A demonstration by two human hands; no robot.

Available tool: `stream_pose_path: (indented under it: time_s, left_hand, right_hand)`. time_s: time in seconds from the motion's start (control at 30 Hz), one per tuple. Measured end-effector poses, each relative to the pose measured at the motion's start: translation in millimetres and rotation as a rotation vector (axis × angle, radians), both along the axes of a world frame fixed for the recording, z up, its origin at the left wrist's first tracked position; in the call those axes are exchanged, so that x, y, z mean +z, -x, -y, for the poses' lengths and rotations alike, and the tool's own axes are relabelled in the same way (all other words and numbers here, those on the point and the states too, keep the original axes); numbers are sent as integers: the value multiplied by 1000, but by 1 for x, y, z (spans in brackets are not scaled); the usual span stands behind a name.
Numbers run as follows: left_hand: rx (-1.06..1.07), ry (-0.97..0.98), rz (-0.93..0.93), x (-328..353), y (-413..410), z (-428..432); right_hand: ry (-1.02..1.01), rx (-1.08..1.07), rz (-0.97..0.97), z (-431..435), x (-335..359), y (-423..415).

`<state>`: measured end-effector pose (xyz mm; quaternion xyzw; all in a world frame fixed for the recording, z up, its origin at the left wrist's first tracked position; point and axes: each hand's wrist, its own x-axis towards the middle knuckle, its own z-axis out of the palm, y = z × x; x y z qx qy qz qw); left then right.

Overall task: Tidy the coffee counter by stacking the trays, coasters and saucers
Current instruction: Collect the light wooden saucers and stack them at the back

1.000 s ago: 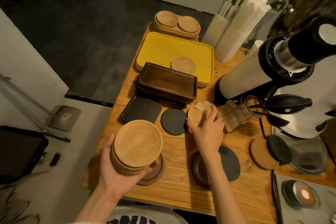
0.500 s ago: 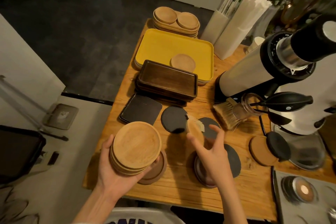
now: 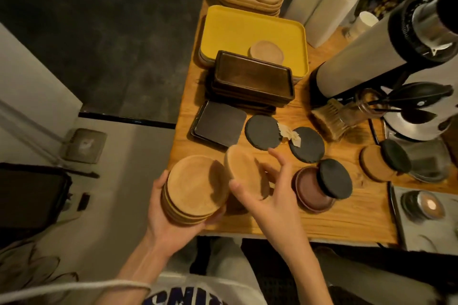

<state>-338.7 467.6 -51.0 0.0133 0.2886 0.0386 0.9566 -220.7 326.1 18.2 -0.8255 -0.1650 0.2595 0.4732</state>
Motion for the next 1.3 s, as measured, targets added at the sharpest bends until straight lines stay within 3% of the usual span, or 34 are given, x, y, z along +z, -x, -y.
stream_pose_path:
  time_s: [0.17, 0.3, 0.5, 1.07, 1.3]
  left_hand:
    - [24, -139, -67, -6, 18, 9]
    - [38, -135, -53, -5, 25, 16]
    - [84, -62, 20, 2, 44, 34]
    - [274, -184, 28, 7, 119, 61]
    - [303, -271, 100, 15, 123, 37]
  right_hand:
    - [-1, 218, 97, -20, 4, 40]
    - [20, 328, 225, -18, 2, 49]
    - [-3, 467, 255, -3, -1, 69]
    - [-123, 607, 280, -1, -4, 125]
    - [-176, 527, 227, -24, -1, 139]
